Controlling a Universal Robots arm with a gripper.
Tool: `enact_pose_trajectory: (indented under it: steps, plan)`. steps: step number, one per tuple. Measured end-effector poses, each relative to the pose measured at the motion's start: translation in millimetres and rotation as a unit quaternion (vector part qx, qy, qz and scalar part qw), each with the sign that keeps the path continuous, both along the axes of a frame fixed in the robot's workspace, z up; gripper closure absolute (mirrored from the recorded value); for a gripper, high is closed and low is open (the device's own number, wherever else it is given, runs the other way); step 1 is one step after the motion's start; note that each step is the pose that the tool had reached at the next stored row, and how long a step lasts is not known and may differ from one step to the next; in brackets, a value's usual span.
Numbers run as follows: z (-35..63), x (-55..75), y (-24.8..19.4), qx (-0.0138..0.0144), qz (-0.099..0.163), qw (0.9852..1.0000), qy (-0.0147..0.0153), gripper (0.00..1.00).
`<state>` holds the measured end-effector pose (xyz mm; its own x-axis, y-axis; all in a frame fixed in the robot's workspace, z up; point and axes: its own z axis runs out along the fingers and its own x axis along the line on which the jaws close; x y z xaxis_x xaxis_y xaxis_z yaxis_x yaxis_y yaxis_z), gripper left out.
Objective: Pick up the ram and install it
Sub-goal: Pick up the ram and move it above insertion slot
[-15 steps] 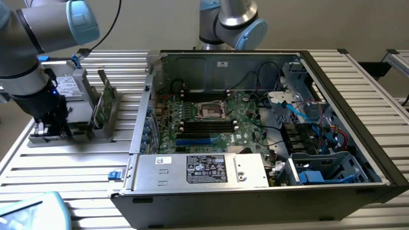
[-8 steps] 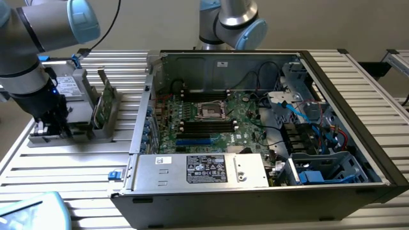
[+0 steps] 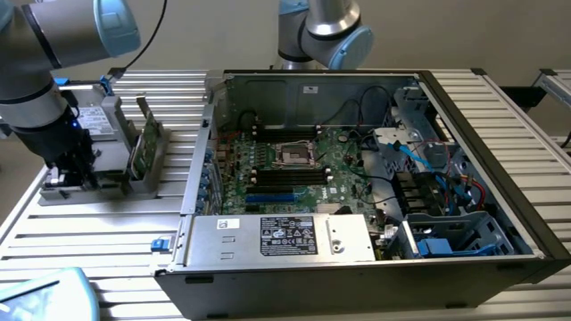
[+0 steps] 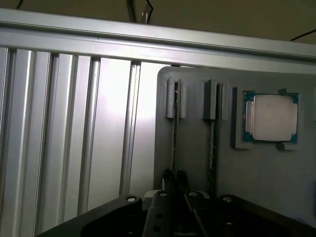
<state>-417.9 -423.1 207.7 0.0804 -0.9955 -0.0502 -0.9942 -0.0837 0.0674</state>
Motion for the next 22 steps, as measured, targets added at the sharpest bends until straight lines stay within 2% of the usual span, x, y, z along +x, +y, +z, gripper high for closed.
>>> enact_pose_trajectory:
  steps: [7,15,22]
  plan:
    - [14.9,0.8,-0.1,0.0000,0.000,1.0000,0.0038,0.86]
    - [35.7,4.1,-0.1,0.0000,0.000,1.0000,0.0099,0.86]
    - [64.6,12.5,-0.1,0.0000,0.000,0.9999,0.0146,0.86]
